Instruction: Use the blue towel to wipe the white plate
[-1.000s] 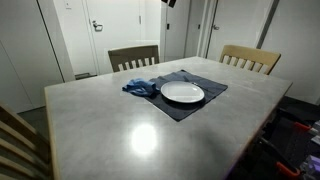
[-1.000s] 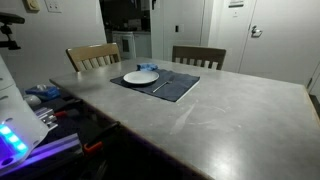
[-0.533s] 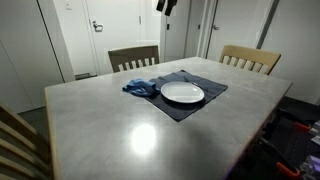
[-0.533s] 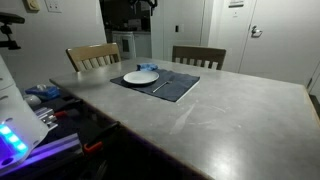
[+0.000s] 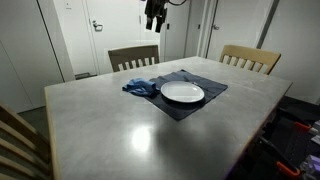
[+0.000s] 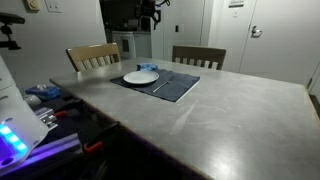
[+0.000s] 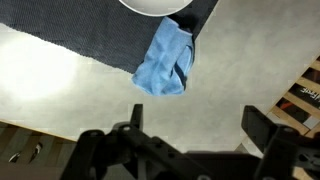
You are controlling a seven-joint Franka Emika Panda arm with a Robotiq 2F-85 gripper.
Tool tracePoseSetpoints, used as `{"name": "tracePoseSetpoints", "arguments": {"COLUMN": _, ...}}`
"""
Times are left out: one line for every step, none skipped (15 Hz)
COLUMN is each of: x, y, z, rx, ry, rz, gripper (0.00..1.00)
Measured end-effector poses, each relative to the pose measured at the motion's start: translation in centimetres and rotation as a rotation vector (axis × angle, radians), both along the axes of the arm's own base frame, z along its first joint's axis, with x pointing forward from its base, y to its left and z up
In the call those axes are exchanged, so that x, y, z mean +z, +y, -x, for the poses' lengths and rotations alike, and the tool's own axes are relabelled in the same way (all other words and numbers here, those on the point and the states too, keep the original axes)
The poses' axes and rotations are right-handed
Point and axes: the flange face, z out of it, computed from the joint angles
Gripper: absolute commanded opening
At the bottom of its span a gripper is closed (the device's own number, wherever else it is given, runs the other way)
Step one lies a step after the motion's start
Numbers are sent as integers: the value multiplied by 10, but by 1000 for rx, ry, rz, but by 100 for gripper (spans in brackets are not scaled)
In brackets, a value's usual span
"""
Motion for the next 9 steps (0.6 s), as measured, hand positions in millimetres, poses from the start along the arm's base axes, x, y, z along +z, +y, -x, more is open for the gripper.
{"name": "tracePoseSetpoints", "arguments": {"x": -7, "y": 3, "z": -8, "rx": -1, "ry": 17, "rz": 11, "gripper": 100}}
{"name": "tracePoseSetpoints", "arguments": {"x": -13, "y": 6, "z": -13, "rx": -1, "ry": 30, "rz": 19, "gripper": 100}}
{"name": "tracePoseSetpoints", "arguments": {"x": -19, "y": 9, "z": -19, "rx": 3, "ry": 43, "rz": 25, "gripper": 100}}
{"name": "tracePoseSetpoints", "arguments": {"x": -25, "y": 13, "z": -23, "rx": 9, "ry": 56, "rz": 25, "gripper": 100}}
{"name": "tracePoseSetpoints", "arguments": {"x": -31, "y": 16, "z": -27, "rx": 15, "ry": 72, "rz": 23, "gripper": 100}}
{"name": "tracePoseSetpoints", "arguments": {"x": -35, "y": 17, "z": -29, "rx": 17, "ry": 76, "rz": 22, "gripper": 100}}
{"name": "tracePoseSetpoints", "arguments": {"x": -37, "y": 18, "z": -29, "rx": 18, "ry": 78, "rz": 21, "gripper": 100}}
{"name": "tracePoseSetpoints", "arguments": {"x": -36, "y": 19, "z": -29, "rx": 19, "ry": 76, "rz": 21, "gripper": 100}}
{"name": "tracePoseSetpoints", "arguments": {"x": -34, "y": 19, "z": -29, "rx": 19, "ry": 73, "rz": 21, "gripper": 100}}
